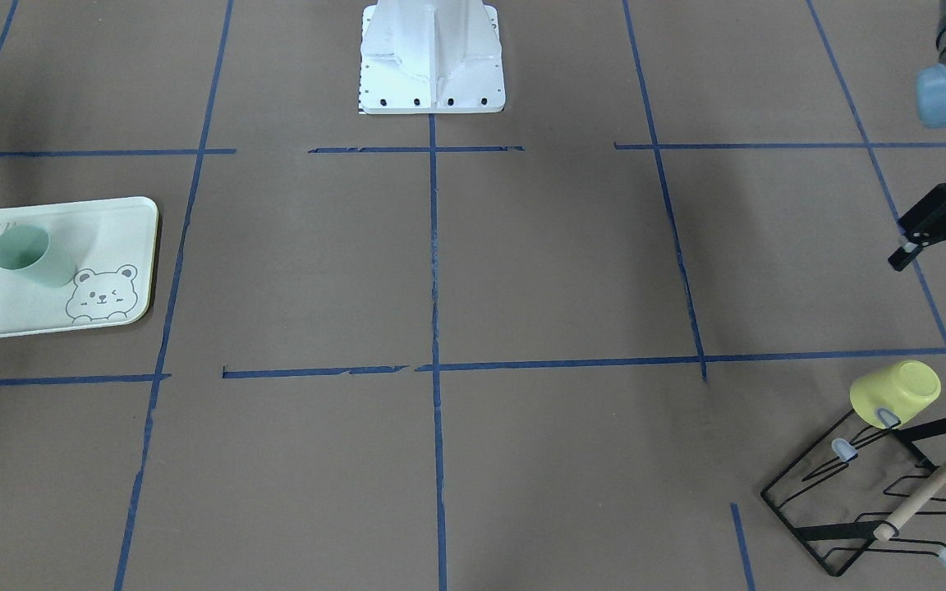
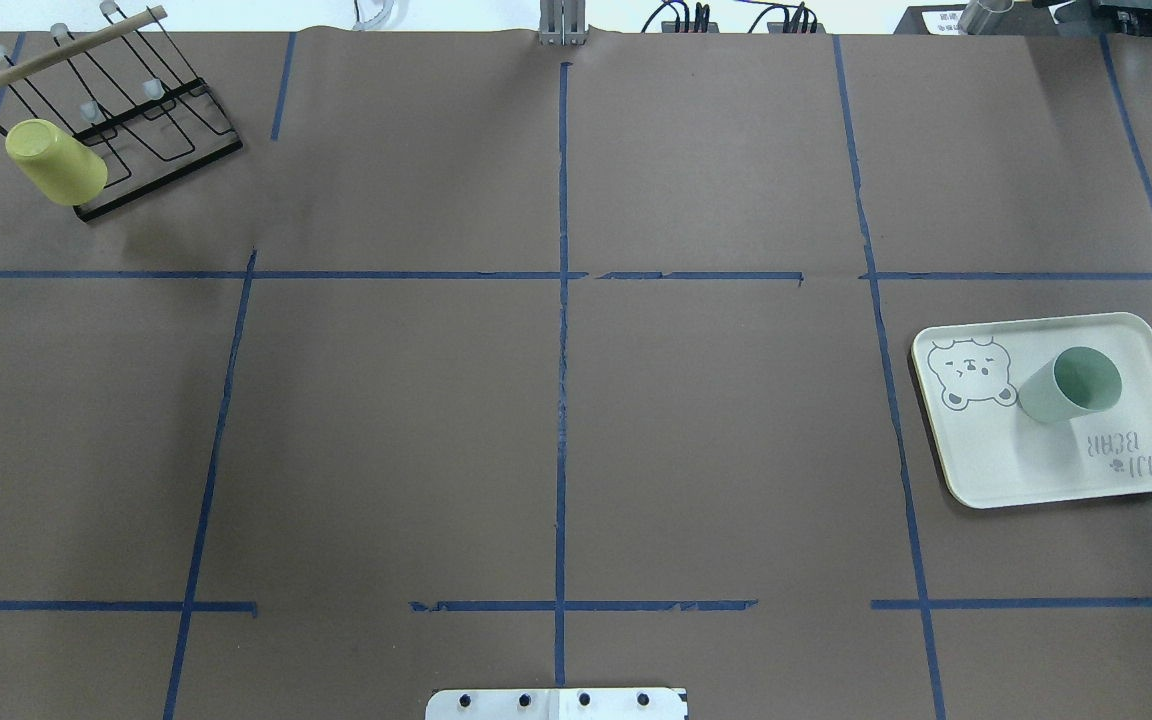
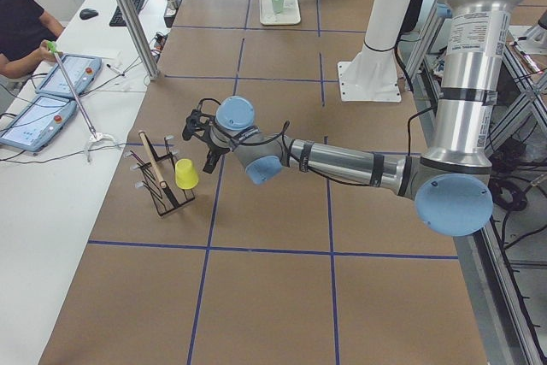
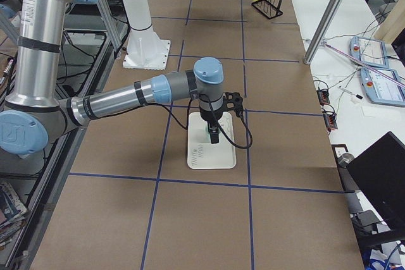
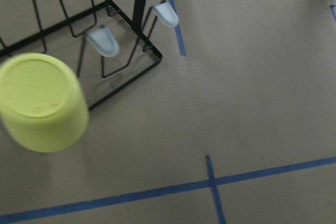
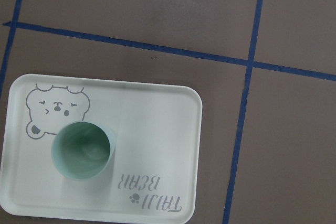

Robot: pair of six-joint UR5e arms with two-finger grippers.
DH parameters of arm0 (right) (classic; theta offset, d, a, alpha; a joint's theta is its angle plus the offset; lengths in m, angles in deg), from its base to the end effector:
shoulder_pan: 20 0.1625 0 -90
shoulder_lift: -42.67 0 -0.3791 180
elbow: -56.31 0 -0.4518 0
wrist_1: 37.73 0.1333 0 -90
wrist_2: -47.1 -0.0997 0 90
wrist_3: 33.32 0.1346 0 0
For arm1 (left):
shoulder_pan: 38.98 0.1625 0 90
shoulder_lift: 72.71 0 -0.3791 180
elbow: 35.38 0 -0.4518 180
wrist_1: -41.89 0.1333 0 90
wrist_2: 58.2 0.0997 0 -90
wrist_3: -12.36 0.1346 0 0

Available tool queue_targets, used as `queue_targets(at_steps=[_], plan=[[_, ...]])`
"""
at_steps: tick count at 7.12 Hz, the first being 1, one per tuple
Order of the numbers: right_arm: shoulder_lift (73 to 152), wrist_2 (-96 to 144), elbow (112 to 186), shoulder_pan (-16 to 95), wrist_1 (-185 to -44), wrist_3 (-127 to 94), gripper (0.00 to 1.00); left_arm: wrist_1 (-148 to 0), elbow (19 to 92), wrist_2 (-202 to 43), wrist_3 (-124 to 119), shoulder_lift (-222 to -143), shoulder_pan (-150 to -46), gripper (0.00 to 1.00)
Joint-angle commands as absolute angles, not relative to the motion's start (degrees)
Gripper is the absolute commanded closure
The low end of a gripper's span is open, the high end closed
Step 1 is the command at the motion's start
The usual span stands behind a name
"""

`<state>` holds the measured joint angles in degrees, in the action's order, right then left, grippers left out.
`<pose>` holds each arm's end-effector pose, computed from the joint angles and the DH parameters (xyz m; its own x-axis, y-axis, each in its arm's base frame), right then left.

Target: Left arm grabs green cup and hands to right arm on tray

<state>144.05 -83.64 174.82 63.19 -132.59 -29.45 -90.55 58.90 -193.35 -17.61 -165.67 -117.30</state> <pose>-0.0113 -0.4781 0.4795 0.7420 -0.1616 0.6506 0.0659 0.9834 0.1690 0.0853 -0.5998 0.4696 0.5689 0.2657 -0.7783 0.1769 0.8847 0.4313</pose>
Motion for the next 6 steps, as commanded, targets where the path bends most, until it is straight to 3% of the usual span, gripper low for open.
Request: queue_targets(at_steps=[1,6], plan=[[144.5,-83.3,173.0,66.2,-132.8,-34.2,0.00,-77.6,59.3,-195.0,4.8,-165.5,-127.5,0.00],[146.8,-83.9,172.2,67.8,-133.0,-35.2,0.00,-55.7,58.7,-194.6,19.2,-165.2,-131.5,0.00]])
